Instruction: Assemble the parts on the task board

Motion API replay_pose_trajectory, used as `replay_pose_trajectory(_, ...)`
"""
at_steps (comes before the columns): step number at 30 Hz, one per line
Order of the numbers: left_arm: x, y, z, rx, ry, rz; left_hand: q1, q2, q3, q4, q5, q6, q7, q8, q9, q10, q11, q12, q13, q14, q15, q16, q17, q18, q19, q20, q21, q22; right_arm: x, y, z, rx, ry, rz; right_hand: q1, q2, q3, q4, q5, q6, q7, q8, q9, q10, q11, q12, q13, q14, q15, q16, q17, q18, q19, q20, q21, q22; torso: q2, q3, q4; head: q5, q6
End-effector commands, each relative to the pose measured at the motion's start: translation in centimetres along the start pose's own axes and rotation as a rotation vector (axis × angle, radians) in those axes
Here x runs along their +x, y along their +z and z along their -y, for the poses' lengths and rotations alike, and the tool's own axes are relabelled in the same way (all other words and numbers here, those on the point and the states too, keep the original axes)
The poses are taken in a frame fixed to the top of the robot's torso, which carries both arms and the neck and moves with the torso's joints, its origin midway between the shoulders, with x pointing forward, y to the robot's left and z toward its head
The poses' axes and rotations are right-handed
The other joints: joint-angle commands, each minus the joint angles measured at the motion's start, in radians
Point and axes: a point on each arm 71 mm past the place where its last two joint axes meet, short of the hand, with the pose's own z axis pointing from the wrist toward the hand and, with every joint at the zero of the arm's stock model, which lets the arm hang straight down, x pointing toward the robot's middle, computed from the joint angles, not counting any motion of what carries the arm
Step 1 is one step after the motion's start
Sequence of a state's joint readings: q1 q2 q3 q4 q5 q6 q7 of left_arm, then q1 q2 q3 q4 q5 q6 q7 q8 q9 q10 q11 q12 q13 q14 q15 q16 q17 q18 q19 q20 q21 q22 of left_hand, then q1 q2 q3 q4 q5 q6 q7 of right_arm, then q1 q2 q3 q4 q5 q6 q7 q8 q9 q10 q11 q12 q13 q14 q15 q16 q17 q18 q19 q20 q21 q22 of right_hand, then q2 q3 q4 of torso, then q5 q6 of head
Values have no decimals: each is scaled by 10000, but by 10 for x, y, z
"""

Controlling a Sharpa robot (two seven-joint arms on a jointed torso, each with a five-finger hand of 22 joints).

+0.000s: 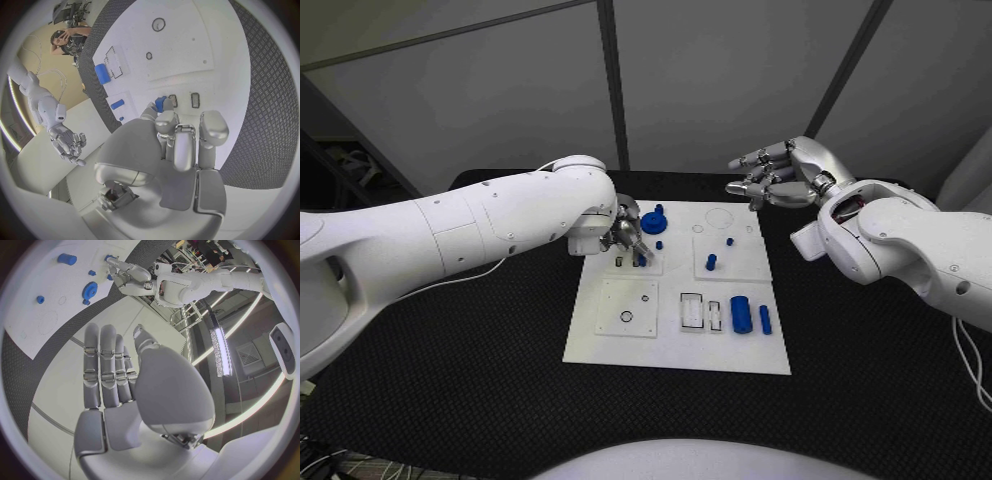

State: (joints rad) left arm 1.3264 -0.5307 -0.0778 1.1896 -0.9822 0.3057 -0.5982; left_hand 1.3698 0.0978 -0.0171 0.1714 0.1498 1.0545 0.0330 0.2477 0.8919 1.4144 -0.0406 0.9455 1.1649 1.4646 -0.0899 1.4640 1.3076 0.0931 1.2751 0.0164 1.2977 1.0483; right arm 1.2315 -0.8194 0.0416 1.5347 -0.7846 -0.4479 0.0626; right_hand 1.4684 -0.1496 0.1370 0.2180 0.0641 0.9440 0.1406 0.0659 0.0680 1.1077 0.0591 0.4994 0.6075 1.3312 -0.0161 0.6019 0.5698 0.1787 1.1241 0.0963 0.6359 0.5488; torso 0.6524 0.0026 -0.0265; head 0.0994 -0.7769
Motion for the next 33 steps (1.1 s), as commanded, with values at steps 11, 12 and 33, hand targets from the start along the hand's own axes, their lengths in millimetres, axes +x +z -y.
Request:
replay_pose_trajectory(11,1,-6,-7,561,-878,120,473,-72,1488,-1013,2408,-22,23,-333,586,192,36,-217,263,749,-47,122,1362,103,-2,30,87,190,0,1,-1,-64,-29,-67,-35,48,19,-58,59,74,-18,0,-4,75,-6,-45,-31,78,27,-53,16,45,93,5,-45,-22,-4,-3,21,20,-14)
replay_pose_trajectory(12,1,-7,-8,607,-985,238,386,-150,1781,-1108,2339,5,40,-360,676,224,23,-223,305,758,-36,141,1387,107,10,25,98,222,-1,1,0,-59,-33,-62,-35,48,19,-58,59,74,-18,0,-4,75,-6,-45,-31,78,27,-53,16,45,93,5,-45,-22,-6,0,23,22,-14)
replay_pose_trajectory(33,12,-23,-29,873,-1310,1861,-1085,-1011,4401,-1957,2719,345,-9,-661,1561,554,3,-75,839,817,-74,301,1589,40,246,6,290,684,-4,1,2,-81,-208,14,-56,48,18,-52,71,74,-15,-2,-5,70,0,-46,-49,82,30,-73,21,44,103,5,-64,-34,8,12,29,110,-30)
